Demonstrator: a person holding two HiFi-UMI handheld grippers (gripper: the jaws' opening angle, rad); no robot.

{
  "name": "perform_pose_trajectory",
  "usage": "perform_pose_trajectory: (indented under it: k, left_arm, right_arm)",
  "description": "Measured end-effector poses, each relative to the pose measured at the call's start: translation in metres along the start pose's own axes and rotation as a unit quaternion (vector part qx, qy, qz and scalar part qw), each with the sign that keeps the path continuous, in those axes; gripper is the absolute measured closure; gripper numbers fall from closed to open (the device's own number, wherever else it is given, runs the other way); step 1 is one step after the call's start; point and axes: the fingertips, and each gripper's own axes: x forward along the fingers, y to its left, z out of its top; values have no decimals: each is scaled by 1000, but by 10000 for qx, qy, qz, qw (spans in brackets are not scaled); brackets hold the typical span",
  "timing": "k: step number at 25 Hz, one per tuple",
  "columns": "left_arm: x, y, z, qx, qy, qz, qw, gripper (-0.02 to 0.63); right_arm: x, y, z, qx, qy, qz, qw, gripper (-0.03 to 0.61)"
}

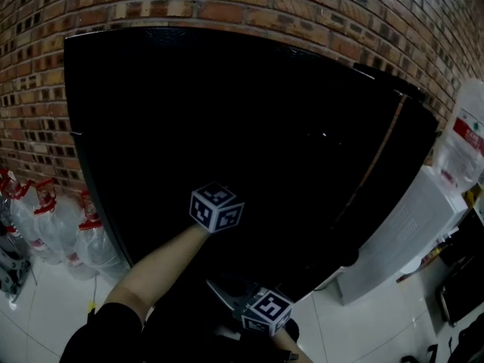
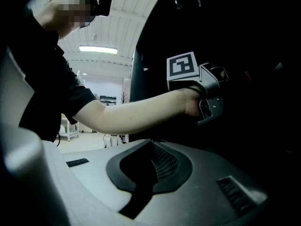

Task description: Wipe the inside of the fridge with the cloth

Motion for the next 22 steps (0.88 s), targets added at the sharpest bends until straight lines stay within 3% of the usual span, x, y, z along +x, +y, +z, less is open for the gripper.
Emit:
perform_pose_trajectory:
  k: [18,22]
  left_arm:
    - [33,85,-5,66,-125,1278,9917,558]
    - [36,91,-9,293,-7,1507,9881,558]
  right_arm:
    - [-6,-21,6,88,-141,-178,9997,575]
    - [-9,-18,10,134,-183,-192,9996,575]
